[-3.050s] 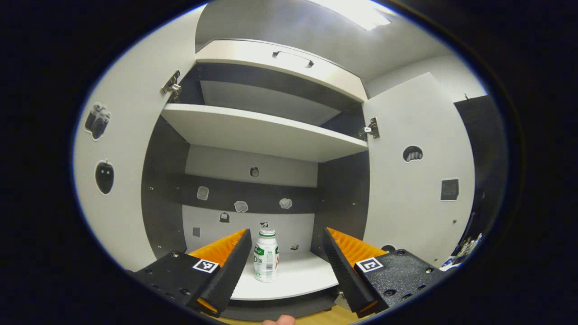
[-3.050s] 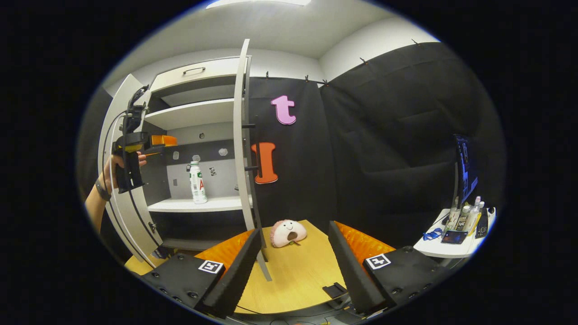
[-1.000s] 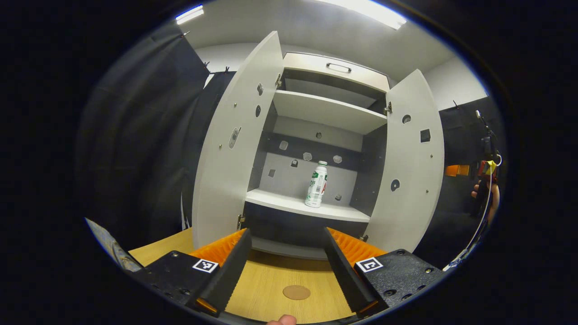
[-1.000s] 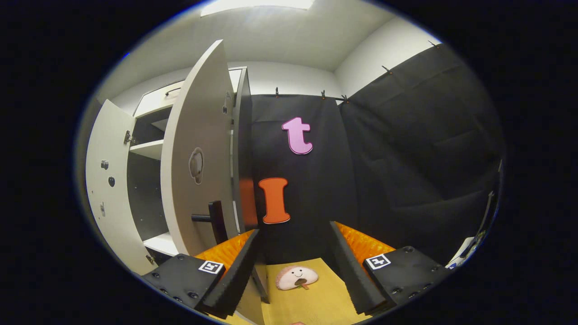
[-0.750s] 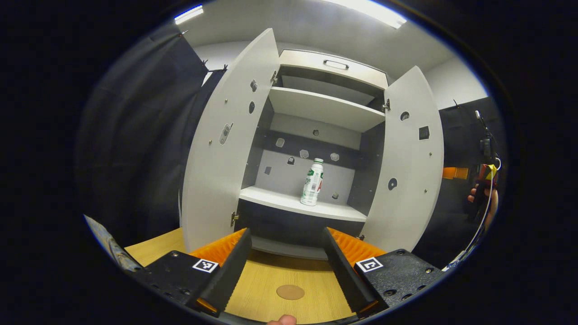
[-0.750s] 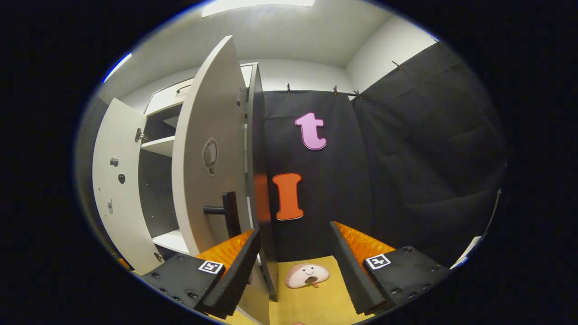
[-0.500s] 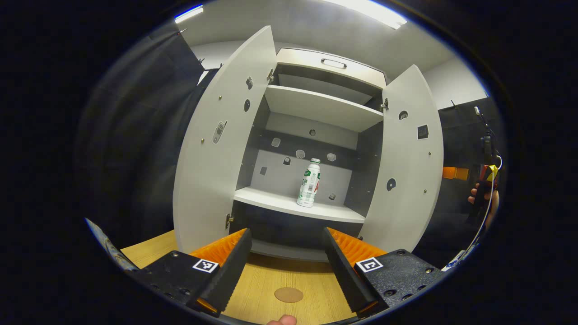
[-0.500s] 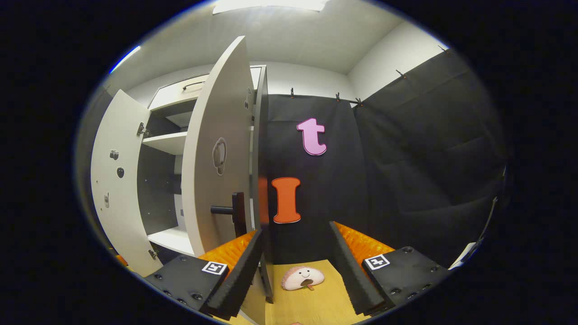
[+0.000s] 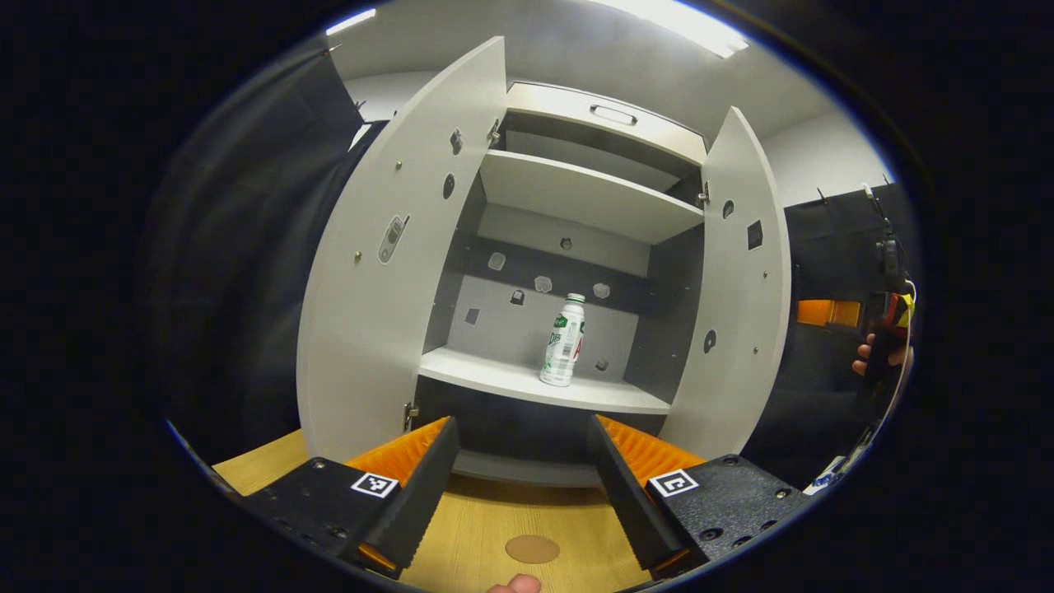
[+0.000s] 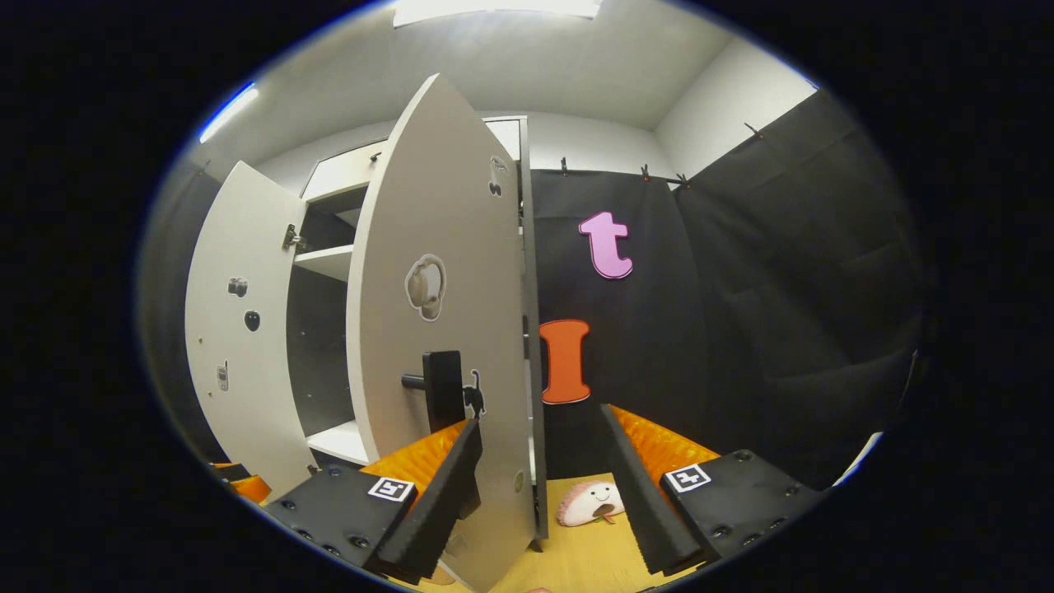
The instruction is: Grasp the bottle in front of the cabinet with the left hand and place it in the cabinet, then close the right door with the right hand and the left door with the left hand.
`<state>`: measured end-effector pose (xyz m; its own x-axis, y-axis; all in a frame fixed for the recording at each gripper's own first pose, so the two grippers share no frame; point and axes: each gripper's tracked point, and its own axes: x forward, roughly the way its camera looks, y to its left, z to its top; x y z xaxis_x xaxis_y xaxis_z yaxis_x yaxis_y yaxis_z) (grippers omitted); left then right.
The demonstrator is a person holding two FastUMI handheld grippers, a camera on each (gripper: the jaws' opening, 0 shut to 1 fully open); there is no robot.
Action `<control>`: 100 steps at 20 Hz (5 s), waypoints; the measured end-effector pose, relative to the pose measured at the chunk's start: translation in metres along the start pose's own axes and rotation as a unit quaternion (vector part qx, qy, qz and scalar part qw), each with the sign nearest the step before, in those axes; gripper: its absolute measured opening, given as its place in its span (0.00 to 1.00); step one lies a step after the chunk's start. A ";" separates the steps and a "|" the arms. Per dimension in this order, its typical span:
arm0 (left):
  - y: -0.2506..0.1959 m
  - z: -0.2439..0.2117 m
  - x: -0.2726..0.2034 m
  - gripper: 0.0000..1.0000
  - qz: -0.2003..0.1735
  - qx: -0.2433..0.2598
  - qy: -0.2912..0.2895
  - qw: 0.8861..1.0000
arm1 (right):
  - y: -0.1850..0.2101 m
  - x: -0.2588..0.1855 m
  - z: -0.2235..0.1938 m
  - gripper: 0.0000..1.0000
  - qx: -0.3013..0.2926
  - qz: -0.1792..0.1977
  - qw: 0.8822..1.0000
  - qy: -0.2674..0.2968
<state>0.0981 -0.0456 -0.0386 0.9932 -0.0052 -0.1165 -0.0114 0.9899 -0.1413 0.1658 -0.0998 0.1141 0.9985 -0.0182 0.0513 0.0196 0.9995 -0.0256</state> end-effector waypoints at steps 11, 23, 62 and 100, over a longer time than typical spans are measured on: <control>0.043 0.005 -0.005 0.96 0.044 0.005 -0.007 0.999 | 0.074 0.030 -0.012 0.84 -0.005 0.068 0.998 0.011; 0.095 0.023 -0.035 0.96 0.112 0.004 -0.032 0.993 | 0.138 0.061 -0.022 0.95 -0.033 0.099 0.994 0.018; 0.234 0.072 0.010 0.91 0.228 0.031 -0.074 0.970 | 0.071 0.009 -0.040 0.96 0.016 0.023 0.998 0.048; 0.059 0.094 0.069 0.95 0.064 0.030 -0.097 0.993 | 0.007 -0.032 -0.043 0.87 0.028 -0.013 0.998 0.050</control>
<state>0.1771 0.0263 0.0377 0.9878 0.1432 0.0617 -0.1383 0.9874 -0.0771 0.1365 -0.0939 0.0694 0.9978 -0.0439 -0.0493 0.0454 0.9985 0.0307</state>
